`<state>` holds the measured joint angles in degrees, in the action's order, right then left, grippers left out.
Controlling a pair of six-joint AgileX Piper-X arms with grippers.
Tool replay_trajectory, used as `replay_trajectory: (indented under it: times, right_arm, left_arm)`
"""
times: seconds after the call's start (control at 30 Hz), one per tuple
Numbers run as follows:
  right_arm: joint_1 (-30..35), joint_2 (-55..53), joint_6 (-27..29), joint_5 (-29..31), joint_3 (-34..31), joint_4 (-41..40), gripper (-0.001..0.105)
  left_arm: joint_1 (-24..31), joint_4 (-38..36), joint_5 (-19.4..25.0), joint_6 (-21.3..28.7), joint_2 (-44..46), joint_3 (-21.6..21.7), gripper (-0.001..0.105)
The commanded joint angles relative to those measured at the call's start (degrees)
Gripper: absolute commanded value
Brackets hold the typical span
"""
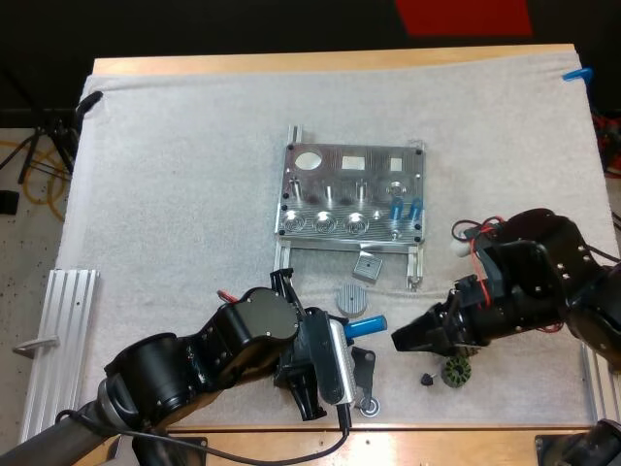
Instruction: Load cells from right to left
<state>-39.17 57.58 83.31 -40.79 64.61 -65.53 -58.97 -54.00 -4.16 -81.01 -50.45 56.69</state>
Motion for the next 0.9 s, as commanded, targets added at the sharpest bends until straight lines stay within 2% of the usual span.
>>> replay_trajectory:
  times: [0.0,0.07,0.87]
  right_arm:
    - [-0.41,-0.09,-1.35,-0.68,0.2,2.6,0.049]
    - [-0.45,-0.09,-2.42,-0.68,0.2,4.8,0.049]
    - [-0.55,1.56,-5.05,-0.19,-0.12,9.61,0.049]
  left_arm:
    - [-0.17,0.35,-0.49,0.09,0.42,0.1,0.01]
    - [-0.17,0.35,-0.74,0.09,0.42,0.1,0.01]
    - [-0.17,2.85,-0.81,0.09,0.42,0.1,0.01]
